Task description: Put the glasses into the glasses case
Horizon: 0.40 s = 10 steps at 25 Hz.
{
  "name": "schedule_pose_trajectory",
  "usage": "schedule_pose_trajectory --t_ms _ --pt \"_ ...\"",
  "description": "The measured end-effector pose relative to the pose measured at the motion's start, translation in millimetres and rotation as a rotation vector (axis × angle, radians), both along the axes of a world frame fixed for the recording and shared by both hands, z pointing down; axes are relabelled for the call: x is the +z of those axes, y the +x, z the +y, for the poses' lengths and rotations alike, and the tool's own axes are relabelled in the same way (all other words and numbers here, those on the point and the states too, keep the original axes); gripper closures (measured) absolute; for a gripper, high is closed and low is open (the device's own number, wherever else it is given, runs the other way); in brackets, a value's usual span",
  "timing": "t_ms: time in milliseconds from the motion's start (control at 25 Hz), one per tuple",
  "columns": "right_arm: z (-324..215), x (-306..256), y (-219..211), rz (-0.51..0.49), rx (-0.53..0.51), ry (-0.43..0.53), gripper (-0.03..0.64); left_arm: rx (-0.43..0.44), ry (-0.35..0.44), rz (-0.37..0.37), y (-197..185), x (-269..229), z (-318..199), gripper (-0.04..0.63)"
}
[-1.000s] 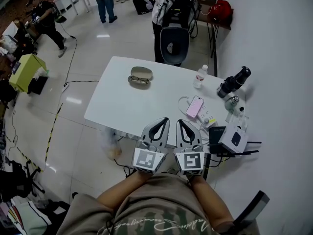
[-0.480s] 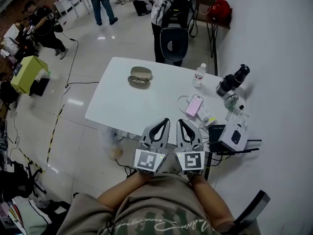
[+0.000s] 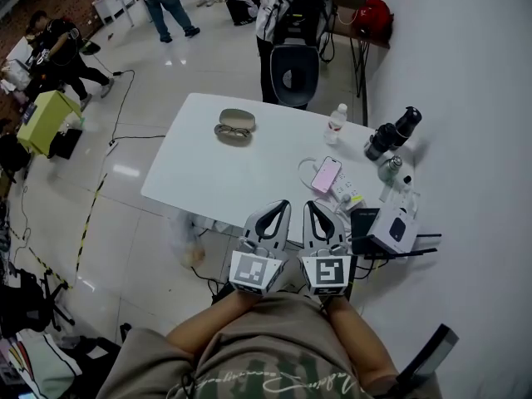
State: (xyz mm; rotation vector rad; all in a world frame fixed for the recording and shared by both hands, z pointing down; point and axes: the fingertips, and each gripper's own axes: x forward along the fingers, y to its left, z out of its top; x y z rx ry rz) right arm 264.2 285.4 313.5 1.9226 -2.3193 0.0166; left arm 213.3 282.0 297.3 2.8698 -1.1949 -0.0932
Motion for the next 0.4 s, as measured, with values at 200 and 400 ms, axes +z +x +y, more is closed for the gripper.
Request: schedule_pose_trajectory --t_ms 200,400 --pt "6.7 -1.4 10.3 -0.011 0.021 -0.014 0.604 -0.004 -0.063 0.018 4.0 3.2 5.9 0.595" --pt "13.5 -1.5 12.2 -0.008 0.026 -0.019 0.604 0.003 -0.051 0.045 5.6 -1.1 14.0 0.595"
